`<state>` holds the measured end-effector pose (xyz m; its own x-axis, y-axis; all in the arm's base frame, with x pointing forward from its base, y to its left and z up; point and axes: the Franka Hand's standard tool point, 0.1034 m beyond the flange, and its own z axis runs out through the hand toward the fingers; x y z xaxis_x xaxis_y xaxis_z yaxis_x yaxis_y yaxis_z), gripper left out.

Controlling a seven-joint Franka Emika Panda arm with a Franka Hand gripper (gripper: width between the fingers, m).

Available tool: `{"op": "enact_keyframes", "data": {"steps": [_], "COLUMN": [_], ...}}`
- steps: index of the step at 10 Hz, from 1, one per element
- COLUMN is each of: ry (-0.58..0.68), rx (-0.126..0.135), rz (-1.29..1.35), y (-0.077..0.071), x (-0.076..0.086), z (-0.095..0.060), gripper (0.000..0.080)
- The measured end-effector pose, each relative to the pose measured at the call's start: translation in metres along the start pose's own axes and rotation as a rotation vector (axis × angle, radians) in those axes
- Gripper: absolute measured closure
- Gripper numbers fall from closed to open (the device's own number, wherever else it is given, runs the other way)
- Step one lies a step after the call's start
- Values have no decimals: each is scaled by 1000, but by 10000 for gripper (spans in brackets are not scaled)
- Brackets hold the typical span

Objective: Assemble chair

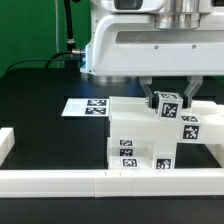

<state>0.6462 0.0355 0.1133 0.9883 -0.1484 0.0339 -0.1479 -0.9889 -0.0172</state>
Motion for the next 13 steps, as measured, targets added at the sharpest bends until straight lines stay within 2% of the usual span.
{"op": "enact_keyframes", "data": {"steps": [2, 8, 9, 11, 13], "ry": [4, 1, -2, -5, -15], "rx": [8, 21, 53, 67, 85], "rz": [259, 600, 774, 1027, 1144], "y": [0, -3, -1, 0, -2], "x": [0, 0, 0, -1, 0], "z": [0, 0, 0, 0, 0], "gripper": [515, 515, 515, 515, 515]}}
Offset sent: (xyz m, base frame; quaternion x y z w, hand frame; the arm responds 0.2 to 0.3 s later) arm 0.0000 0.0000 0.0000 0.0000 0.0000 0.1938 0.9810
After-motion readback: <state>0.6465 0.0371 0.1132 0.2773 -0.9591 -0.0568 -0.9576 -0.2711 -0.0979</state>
